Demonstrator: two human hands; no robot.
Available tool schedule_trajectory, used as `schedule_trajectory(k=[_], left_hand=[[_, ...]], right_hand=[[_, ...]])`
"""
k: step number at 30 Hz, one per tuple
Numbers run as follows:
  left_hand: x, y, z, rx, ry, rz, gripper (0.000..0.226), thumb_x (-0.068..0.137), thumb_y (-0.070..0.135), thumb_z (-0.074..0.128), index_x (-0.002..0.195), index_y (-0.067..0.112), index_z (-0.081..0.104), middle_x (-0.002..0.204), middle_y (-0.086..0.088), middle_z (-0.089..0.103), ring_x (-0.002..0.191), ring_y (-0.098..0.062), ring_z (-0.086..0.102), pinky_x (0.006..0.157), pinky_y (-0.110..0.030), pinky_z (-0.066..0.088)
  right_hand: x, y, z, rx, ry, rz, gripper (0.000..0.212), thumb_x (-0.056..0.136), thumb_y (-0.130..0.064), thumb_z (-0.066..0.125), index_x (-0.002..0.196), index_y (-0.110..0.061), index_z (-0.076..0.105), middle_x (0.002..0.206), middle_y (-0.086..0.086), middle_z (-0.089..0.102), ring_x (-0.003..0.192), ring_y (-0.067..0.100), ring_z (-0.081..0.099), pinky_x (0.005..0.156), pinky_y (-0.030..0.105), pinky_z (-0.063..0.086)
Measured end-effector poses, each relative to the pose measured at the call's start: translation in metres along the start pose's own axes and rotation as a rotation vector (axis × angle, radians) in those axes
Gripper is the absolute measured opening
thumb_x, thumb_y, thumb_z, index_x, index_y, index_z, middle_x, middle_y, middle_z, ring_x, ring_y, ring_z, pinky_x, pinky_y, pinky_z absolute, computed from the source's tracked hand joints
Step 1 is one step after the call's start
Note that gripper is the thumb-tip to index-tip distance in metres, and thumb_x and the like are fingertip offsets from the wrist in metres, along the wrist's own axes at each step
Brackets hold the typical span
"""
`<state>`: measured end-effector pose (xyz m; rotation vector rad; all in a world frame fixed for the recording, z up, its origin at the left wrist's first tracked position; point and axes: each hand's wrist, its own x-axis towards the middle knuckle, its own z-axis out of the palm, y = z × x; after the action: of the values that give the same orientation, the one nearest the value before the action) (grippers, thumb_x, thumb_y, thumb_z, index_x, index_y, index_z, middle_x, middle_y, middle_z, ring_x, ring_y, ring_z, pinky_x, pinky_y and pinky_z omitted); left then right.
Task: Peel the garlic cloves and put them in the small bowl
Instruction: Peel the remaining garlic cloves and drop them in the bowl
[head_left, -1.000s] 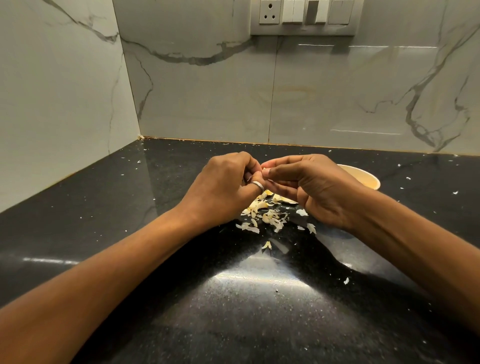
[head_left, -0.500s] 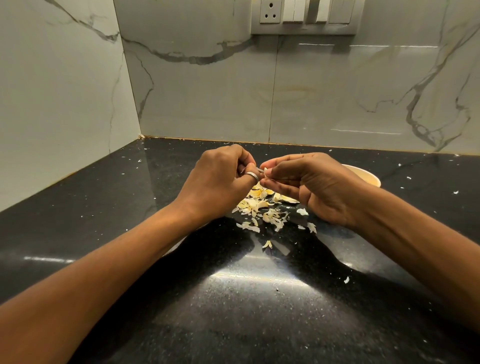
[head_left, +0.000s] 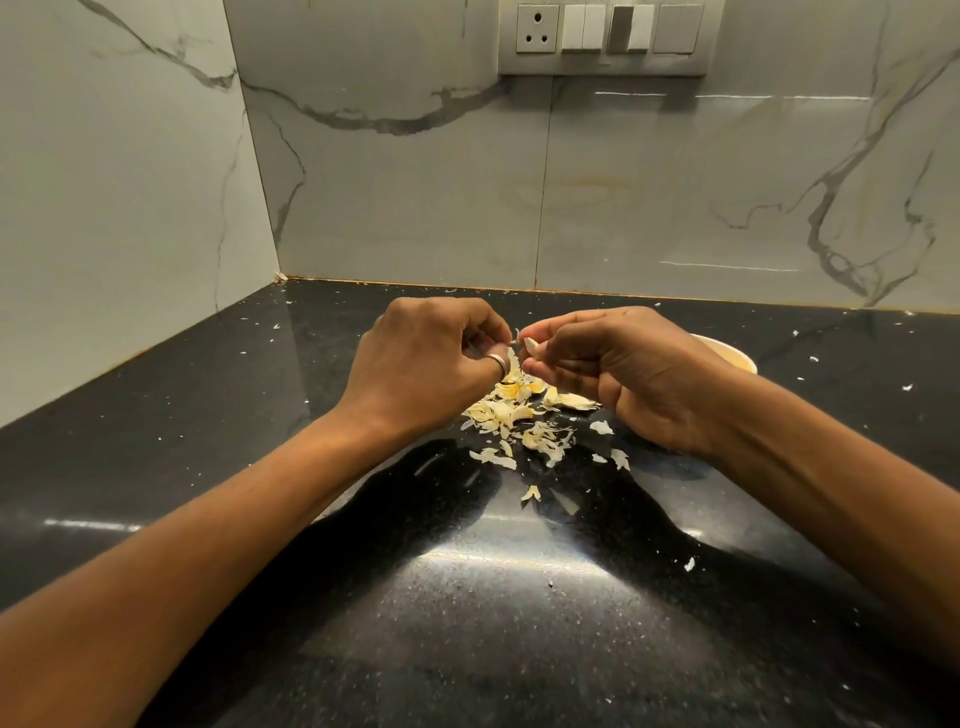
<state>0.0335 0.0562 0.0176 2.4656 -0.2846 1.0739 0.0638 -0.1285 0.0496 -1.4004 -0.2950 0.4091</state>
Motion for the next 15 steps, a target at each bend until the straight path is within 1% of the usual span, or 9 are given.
schedule_trajectory(k=[1, 3, 5, 7, 9, 12, 15], left_hand=[[0.0001, 0.0001, 0.0003, 0.011, 0.006, -0.004, 0.006, 0.083, 0.038, 0.072, 0.083, 0.032, 0.073, 0.066, 0.021, 0.061, 0.062, 0.005, 0.058, 0.061, -0.025, 0.054], [-0.0001, 0.0004, 0.0010, 0.038, 0.002, -0.002, 0.016, 0.083, 0.042, 0.076, 0.073, 0.034, 0.065, 0.061, 0.019, 0.059, 0.058, 0.004, 0.056, 0.057, -0.022, 0.046], [-0.0005, 0.0009, 0.0007, 0.042, -0.029, 0.009, 0.021, 0.083, 0.039, 0.076, 0.072, 0.035, 0.060, 0.061, 0.018, 0.058, 0.058, 0.003, 0.056, 0.056, -0.023, 0.044], [-0.0012, 0.0029, 0.0008, 0.001, -0.069, 0.006, 0.014, 0.083, 0.033, 0.075, 0.078, 0.035, 0.062, 0.068, 0.018, 0.061, 0.064, 0.002, 0.059, 0.060, -0.029, 0.053], [-0.0018, 0.0028, 0.0023, -0.054, -0.094, -0.002, 0.006, 0.084, 0.032, 0.069, 0.090, 0.032, 0.069, 0.076, 0.018, 0.066, 0.070, 0.000, 0.063, 0.067, -0.035, 0.058], [-0.0021, 0.0020, 0.0041, -0.094, -0.134, -0.020, 0.017, 0.089, 0.036, 0.060, 0.098, 0.029, 0.073, 0.077, 0.016, 0.068, 0.072, -0.002, 0.065, 0.068, -0.038, 0.058], [-0.0032, 0.0010, 0.0056, -0.124, -0.183, -0.019, 0.023, 0.088, 0.044, 0.061, 0.098, 0.027, 0.075, 0.078, 0.016, 0.069, 0.072, -0.003, 0.066, 0.067, -0.039, 0.058]], right_hand=[[0.0002, -0.0001, -0.0002, -0.006, 0.001, -0.002, 0.021, 0.087, 0.016, 0.056, 0.102, 0.012, 0.070, 0.089, 0.019, 0.074, 0.076, 0.018, 0.072, 0.069, 0.020, 0.061], [0.0002, -0.0001, -0.0004, -0.016, -0.002, -0.006, 0.018, 0.087, 0.016, 0.056, 0.098, 0.012, 0.070, 0.084, 0.018, 0.075, 0.074, 0.017, 0.073, 0.070, 0.020, 0.061], [0.0003, 0.0006, -0.0008, -0.025, -0.004, -0.011, 0.015, 0.088, 0.014, 0.058, 0.094, 0.011, 0.071, 0.083, 0.017, 0.074, 0.073, 0.017, 0.073, 0.070, 0.020, 0.061], [0.0014, 0.0018, -0.0016, -0.053, 0.002, -0.015, 0.013, 0.089, 0.013, 0.059, 0.093, 0.010, 0.071, 0.083, 0.018, 0.073, 0.073, 0.017, 0.072, 0.071, 0.021, 0.062], [0.0034, 0.0035, -0.0027, -0.111, 0.017, -0.019, 0.012, 0.090, 0.011, 0.060, 0.093, 0.009, 0.071, 0.087, 0.020, 0.072, 0.075, 0.018, 0.072, 0.071, 0.022, 0.061], [0.0056, 0.0053, -0.0041, -0.211, 0.037, -0.041, 0.012, 0.091, 0.010, 0.060, 0.093, 0.007, 0.072, 0.095, 0.022, 0.071, 0.079, 0.020, 0.072, 0.071, 0.021, 0.061], [0.0064, 0.0063, -0.0043, -0.261, 0.040, -0.067, 0.011, 0.090, 0.012, 0.061, 0.095, 0.009, 0.069, 0.098, 0.026, 0.070, 0.080, 0.021, 0.072, 0.071, 0.021, 0.061]])
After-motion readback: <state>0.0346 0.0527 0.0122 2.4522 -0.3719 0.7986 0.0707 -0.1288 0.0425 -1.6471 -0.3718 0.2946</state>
